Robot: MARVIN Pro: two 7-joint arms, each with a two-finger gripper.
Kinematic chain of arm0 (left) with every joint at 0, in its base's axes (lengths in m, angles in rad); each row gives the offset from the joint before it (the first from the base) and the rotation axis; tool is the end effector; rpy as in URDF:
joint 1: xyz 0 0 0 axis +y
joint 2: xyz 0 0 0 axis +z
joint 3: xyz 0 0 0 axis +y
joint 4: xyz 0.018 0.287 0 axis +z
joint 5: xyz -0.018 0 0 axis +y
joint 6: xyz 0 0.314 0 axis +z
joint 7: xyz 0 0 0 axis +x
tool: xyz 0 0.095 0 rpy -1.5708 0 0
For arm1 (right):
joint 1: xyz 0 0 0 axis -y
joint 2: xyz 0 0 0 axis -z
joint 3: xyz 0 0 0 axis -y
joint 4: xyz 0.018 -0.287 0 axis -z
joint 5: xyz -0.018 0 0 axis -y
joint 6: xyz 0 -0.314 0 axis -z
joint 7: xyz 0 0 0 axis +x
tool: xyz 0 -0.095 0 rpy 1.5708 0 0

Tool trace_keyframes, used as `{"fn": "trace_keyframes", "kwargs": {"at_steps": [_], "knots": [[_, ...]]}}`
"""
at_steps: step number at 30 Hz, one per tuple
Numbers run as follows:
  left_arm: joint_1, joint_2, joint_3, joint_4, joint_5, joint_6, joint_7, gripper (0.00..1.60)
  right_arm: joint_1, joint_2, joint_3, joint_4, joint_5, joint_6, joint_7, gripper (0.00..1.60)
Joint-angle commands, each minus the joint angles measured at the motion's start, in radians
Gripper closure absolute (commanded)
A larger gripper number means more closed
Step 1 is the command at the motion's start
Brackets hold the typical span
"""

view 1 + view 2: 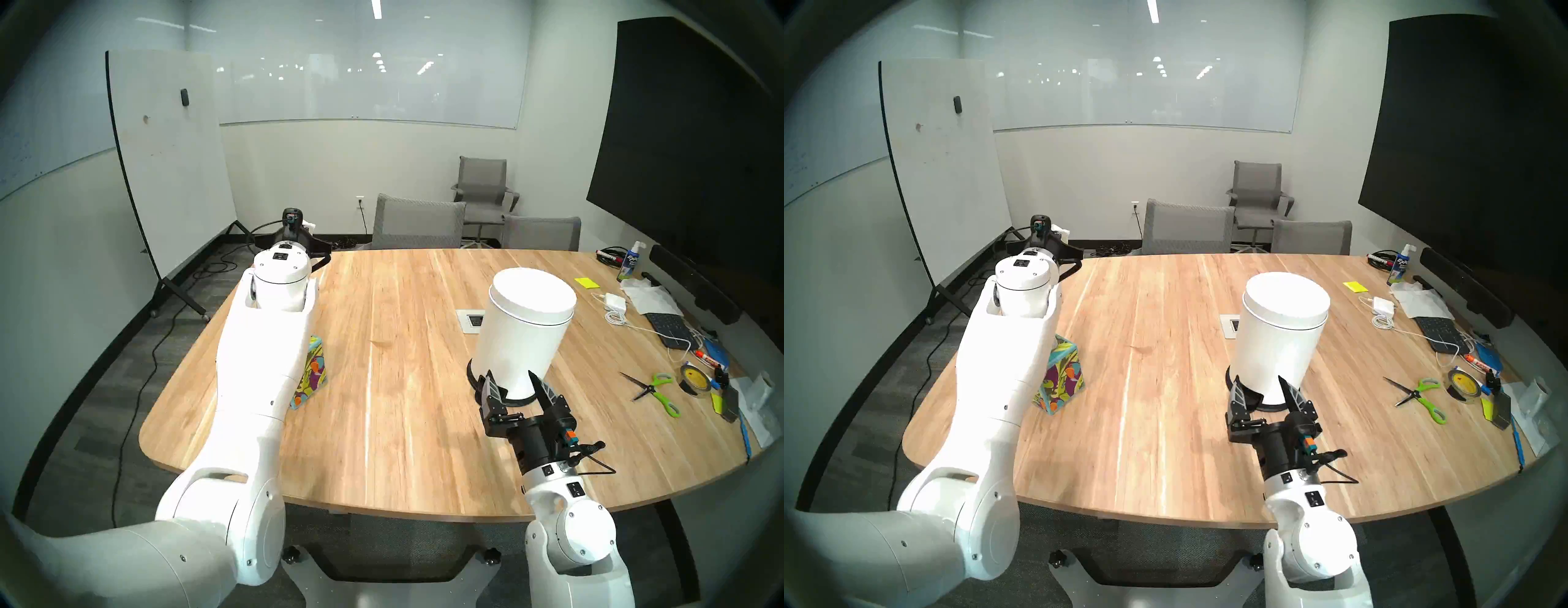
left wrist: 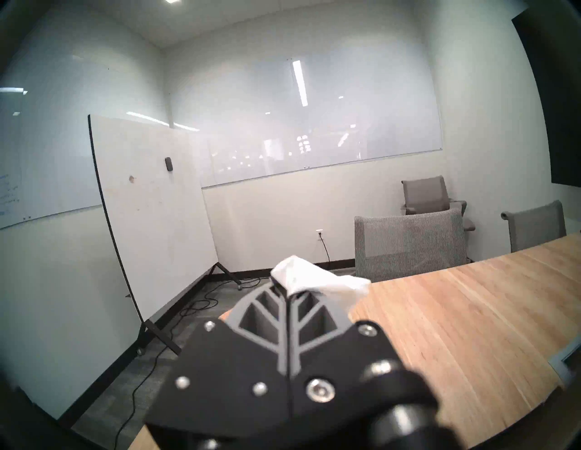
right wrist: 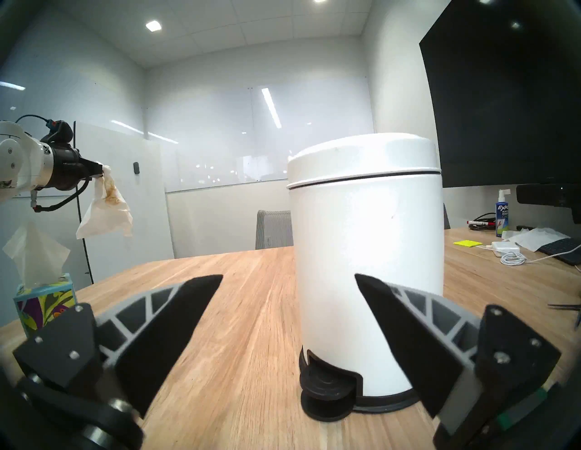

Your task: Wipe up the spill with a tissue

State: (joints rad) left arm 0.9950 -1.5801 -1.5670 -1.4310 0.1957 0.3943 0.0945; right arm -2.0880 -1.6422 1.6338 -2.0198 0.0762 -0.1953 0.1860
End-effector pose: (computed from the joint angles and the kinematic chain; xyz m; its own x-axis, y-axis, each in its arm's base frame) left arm 0.5572 0.0106 -0.1085 -0.0357 -0.1736 0.9842 0.1677 -0.9719 -0.1653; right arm 0.2786 -0.0001 -0.2850 -0.1323 -0.0936 0.9868 0.0892 -0.9926 -0.0821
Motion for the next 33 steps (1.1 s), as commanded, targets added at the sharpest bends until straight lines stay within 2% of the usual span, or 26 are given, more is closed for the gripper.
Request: {"fn": "trace_keyframes", "kwargs": {"at_steps": [1, 6, 7, 11, 12, 14, 24, 27, 28, 30, 33], "knots": [[0.023, 0.003, 0.000, -0.113, -0.005, -0.035, -0.004, 1.60, 0.010, 0.001, 0.001, -0.025, 0.000, -0.008, 0.001, 0.00], [0.045, 0.005, -0.004, -0.161, -0.009, -0.046, -0.005, 1.60, 0.011, 0.001, 0.001, -0.028, 0.000, -0.009, 0.001, 0.00], [0.054, 0.005, -0.004, -0.198, -0.010, -0.046, -0.006, 1.60, 0.012, 0.001, 0.001, -0.028, 0.000, -0.009, 0.001, 0.00], [0.067, 0.003, -0.003, -0.242, -0.020, -0.048, -0.014, 1.60, 0.012, 0.001, 0.001, -0.031, 0.000, -0.010, 0.001, 0.00], [0.076, 0.003, -0.003, -0.286, -0.023, -0.048, -0.017, 1.60, 0.012, 0.001, 0.001, -0.032, 0.000, -0.010, 0.001, 0.00], [0.072, 0.003, -0.003, -0.270, -0.030, -0.045, -0.025, 1.60, 0.013, 0.001, 0.001, -0.033, 0.000, -0.010, 0.001, 0.00], [0.126, 0.000, 0.003, -0.405, -0.063, -0.018, -0.072, 1.60, 0.012, 0.001, 0.001, -0.042, 0.000, -0.011, 0.001, 0.00], [0.154, -0.002, 0.008, -0.453, -0.075, -0.002, -0.089, 1.60, 0.011, 0.001, 0.001, -0.045, 0.000, -0.012, 0.002, 0.00], [0.183, -0.003, 0.009, -0.522, -0.080, 0.016, -0.097, 1.60, 0.011, 0.001, 0.001, -0.046, 0.000, -0.012, 0.002, 0.00], [0.183, -0.001, 0.010, -0.493, -0.085, 0.020, -0.104, 1.60, 0.011, 0.002, 0.001, -0.048, 0.000, -0.012, 0.002, 0.00], [0.212, 0.002, 0.011, -0.527, -0.095, 0.047, -0.121, 1.60, 0.010, 0.002, 0.002, -0.051, 0.000, -0.012, 0.002, 0.00]]}}
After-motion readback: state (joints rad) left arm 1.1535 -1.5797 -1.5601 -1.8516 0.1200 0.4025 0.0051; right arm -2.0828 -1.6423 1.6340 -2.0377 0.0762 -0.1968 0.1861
